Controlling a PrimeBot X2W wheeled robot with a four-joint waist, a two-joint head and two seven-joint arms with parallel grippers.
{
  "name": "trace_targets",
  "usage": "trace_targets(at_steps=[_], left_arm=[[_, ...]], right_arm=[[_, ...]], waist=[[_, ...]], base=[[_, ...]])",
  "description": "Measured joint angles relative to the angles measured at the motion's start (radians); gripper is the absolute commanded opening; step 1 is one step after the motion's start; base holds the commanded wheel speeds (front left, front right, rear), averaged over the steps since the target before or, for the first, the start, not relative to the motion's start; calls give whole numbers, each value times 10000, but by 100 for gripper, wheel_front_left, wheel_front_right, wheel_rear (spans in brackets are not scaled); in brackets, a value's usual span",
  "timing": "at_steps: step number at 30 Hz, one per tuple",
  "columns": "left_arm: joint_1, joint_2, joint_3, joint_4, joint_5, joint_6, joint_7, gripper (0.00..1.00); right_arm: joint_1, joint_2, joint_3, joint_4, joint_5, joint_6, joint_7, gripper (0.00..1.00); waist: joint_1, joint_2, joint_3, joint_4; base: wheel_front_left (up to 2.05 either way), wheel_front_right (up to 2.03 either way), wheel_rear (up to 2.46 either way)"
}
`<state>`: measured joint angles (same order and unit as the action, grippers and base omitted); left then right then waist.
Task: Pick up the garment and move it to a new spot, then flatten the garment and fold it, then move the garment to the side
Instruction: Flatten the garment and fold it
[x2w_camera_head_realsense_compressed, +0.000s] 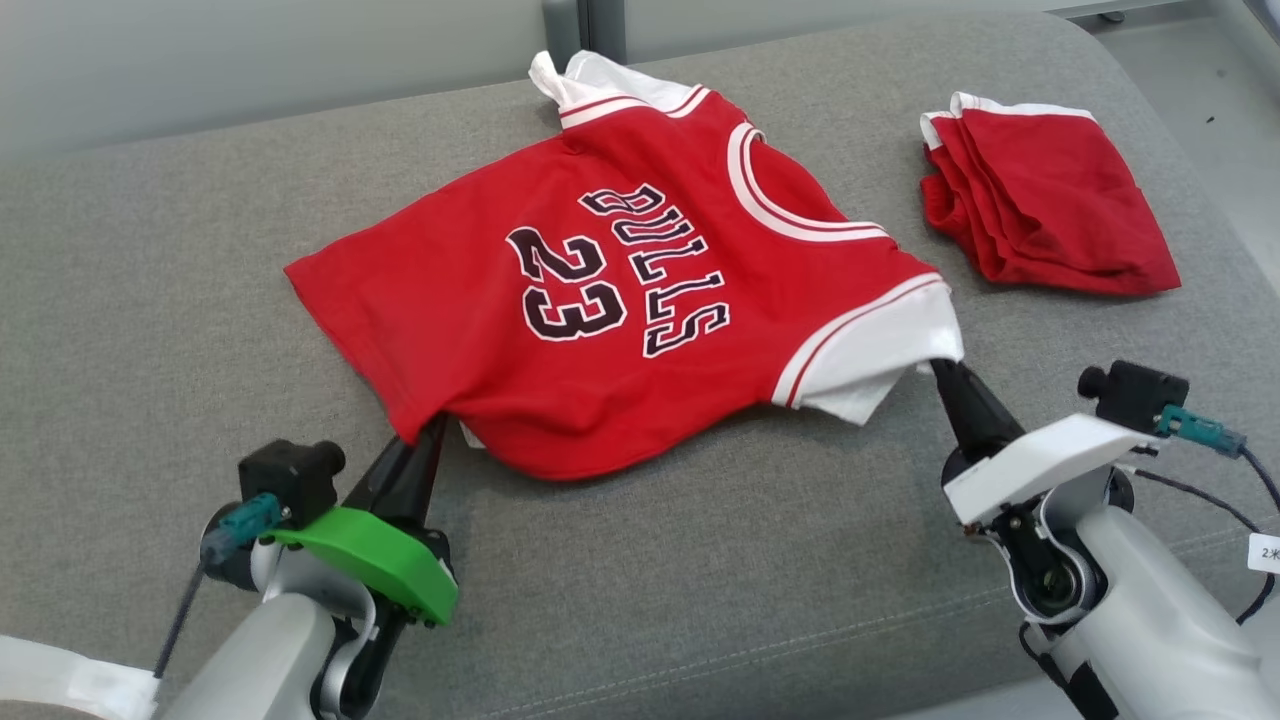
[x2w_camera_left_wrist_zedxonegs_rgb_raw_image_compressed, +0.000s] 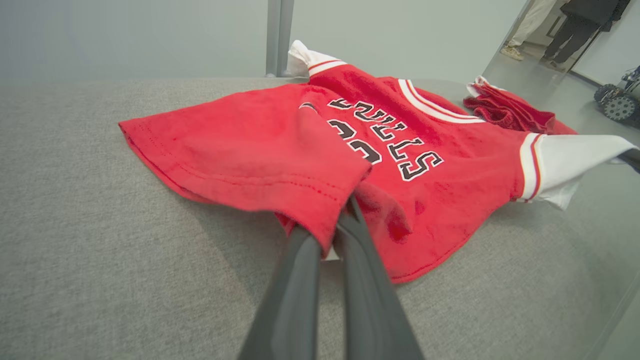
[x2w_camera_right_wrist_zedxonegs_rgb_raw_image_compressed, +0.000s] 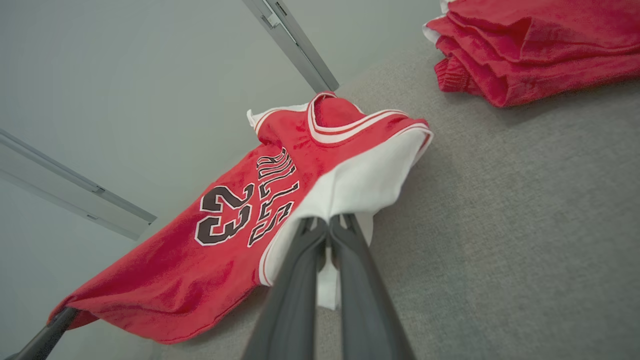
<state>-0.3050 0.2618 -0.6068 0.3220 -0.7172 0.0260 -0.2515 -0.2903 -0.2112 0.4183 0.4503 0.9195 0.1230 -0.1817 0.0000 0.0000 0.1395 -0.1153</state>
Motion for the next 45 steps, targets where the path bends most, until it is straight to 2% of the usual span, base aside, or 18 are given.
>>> trace_targets(at_steps=[7,8,12,19,22,24,27,30,32,34,36,38,41,45], left_arm=[[-183,278,1030,-1580,-734,-476,-2,0],[-183,278,1030,-1580,-734,-476,-2,0],[-215,786,1480,-2330,-884,-631,-4,0],[-374,1147,2146,-4544,-1716,-978,4,0],[-453,1266,2293,-5354,-2339,-1051,324,0],[-453,1381,2334,-5507,-2734,-1026,800,0],[-457,1774,2255,-5147,-2980,-727,1824,0],[-847,2180,1971,-4015,-3093,-499,2832,0],[-1668,2435,1831,-3315,-2842,-326,3394,0],[-2883,2629,1814,-3010,-2104,-190,3649,0],[-4394,2596,2048,-3110,-1580,-94,3540,0],[-5647,2581,2153,-3342,-1218,-94,3478,0],[-6066,2667,1781,-3227,-1076,-169,3944,0],[-4881,2692,550,-2270,-1001,-458,4964,0]], right_arm=[[-992,-309,-422,-2592,940,0,-443,0],[-992,-309,-422,-2592,940,0,-443,0],[-1233,-663,-679,-3983,1373,0,-564,0],[-1430,-1233,-1854,-6426,2265,0,-692,0],[-1436,-1331,-2151,-6939,2612,0,-700,0],[-1406,-1540,-2173,-6686,2591,0,-681,0],[-1381,-1743,-1896,-5776,2602,-36,-38,0],[-1911,-1779,-803,-4335,2178,-293,913,0],[-2834,-1847,-234,-3517,1241,-479,1271,0],[-4176,-1797,-510,-3292,326,-746,955,0],[-5694,-1584,-1244,-3473,31,-936,272,0],[-6692,-1490,-1384,-3699,-81,-949,-19,0],[-6556,-1383,-700,-3476,-190,-941,161,0],[-4647,-1133,623,-2360,-222,-882,989,0]], waist=[[0,0,-141,-41],[0,0,-141,-41],[0,0,-289,-91],[0,0,-480,-158],[0,0,-525,-163],[0,0,-516,-159],[0,0,-406,-143],[0,0,-281,-120],[0,0,-266,-79],[0,0,-277,-17],[0,0,-285,71],[0,0,-294,166],[0,0,-272,273],[0,0,-99,289]], base=[[0,0,0],[0,0,0],[0,0,0],[0,0,0],[0,0,0],[0,0,0],[0,0,0],[0,0,0],[0,0,0],[0,0,0],[0,0,0],[0,0,0],[0,0,0],[0,0,0]])
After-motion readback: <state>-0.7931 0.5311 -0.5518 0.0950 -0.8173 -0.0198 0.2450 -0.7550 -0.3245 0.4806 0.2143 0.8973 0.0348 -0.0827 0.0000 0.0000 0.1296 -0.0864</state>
